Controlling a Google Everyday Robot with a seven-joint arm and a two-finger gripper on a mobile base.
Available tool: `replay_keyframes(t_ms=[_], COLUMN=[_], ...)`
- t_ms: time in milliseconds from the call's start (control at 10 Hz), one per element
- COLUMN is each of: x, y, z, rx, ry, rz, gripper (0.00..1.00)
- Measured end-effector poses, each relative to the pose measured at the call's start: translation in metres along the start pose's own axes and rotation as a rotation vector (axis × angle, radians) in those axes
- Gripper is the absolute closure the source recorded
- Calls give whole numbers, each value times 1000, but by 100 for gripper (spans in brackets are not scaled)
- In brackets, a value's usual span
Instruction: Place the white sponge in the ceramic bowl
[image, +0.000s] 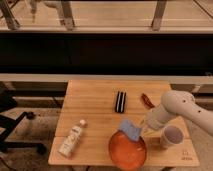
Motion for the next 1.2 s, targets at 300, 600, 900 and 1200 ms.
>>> replay_keyframes(t_ms=[300, 600, 900, 1200], x=[-1, -1, -1, -2], y=[0, 0, 1, 1], z=[-1, 0, -1, -2], rx=[0, -1, -1, -1], ry=[8, 12, 18, 24], rz=[-6, -11, -15, -23], gripper=[99, 99, 99, 99])
